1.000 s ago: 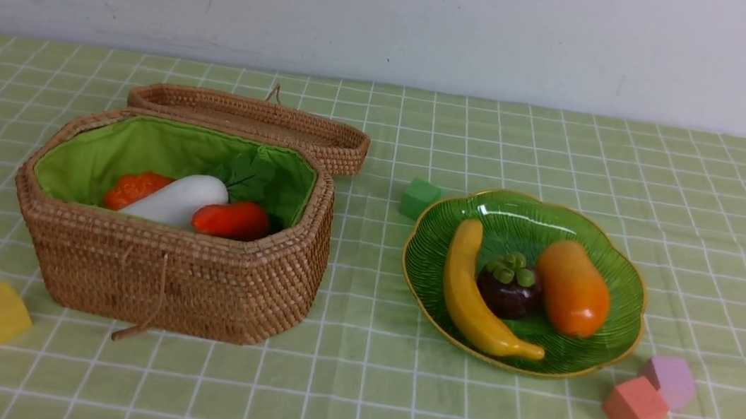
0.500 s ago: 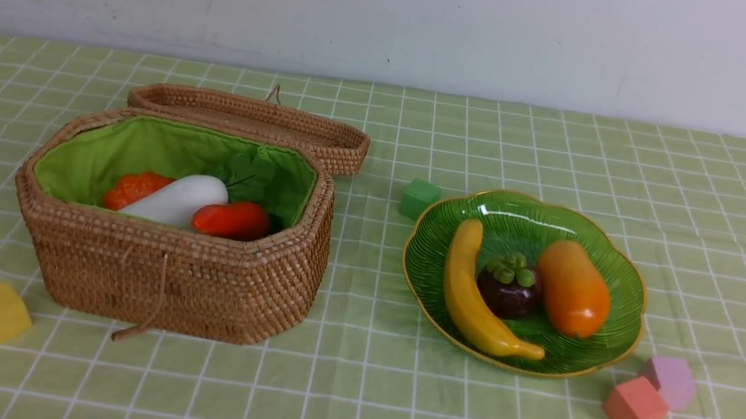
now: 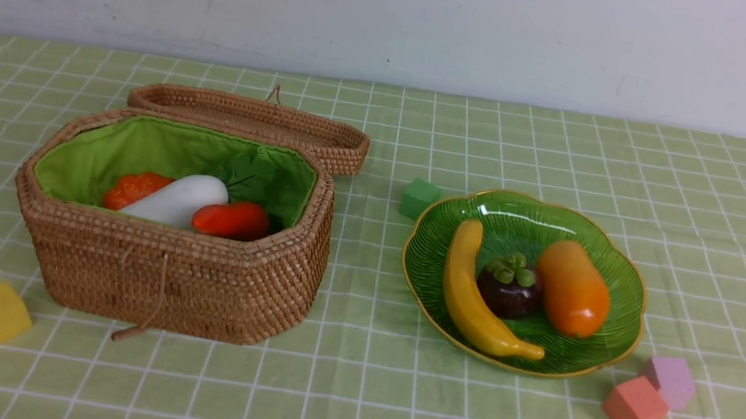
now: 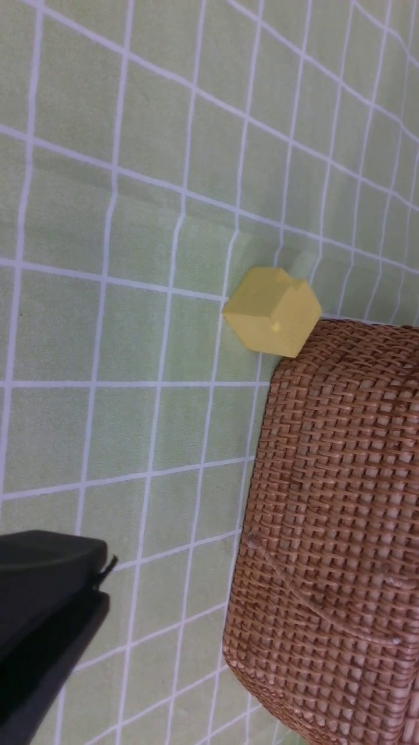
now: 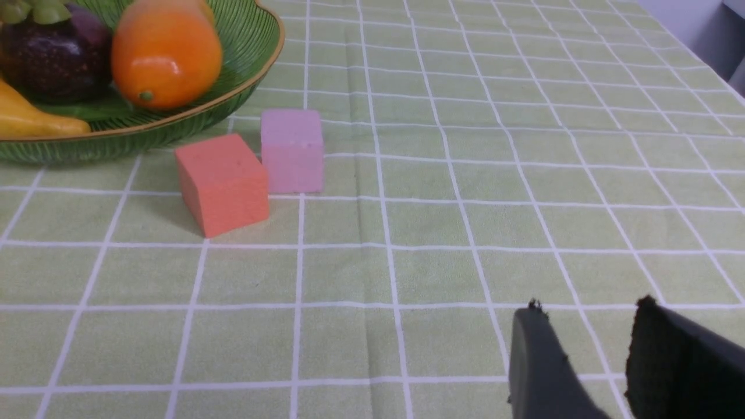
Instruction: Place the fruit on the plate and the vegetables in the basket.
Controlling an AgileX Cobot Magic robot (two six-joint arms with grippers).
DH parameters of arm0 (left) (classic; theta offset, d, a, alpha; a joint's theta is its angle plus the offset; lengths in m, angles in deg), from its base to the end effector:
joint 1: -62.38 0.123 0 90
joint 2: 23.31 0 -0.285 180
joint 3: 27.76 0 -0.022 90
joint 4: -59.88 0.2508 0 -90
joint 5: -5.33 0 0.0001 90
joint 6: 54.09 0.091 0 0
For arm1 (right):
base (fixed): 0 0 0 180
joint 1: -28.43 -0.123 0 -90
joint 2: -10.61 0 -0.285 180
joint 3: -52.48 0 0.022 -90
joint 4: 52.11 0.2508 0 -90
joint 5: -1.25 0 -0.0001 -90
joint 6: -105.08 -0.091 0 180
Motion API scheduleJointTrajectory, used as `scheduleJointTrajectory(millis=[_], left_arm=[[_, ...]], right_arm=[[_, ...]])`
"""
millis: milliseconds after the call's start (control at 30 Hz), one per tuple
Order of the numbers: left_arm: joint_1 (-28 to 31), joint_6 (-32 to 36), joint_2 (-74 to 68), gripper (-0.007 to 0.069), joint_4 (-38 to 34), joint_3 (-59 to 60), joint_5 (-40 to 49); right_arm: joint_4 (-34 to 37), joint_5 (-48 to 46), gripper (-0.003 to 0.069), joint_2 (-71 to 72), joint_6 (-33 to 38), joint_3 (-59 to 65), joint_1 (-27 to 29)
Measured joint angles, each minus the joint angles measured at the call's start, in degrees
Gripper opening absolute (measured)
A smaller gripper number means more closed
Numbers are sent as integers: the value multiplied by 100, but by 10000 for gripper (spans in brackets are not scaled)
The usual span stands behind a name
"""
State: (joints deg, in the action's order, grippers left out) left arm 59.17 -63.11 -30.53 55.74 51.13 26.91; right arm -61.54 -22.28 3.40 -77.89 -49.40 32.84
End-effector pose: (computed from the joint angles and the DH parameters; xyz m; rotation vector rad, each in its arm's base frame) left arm 0.0524 -0.0054 0.1701 -0.1404 1.8791 -0.2175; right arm 0.0509 -0.0099 0.1721 0.0235 1.8982 -0.1820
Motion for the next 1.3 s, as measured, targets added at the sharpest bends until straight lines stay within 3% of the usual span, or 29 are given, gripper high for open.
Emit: scheduleJointTrajectory(millis=[1300], left_arm=[[0,0,0,64,0,0,0]], right_arm=[[0,0,240,0,0,0,0]])
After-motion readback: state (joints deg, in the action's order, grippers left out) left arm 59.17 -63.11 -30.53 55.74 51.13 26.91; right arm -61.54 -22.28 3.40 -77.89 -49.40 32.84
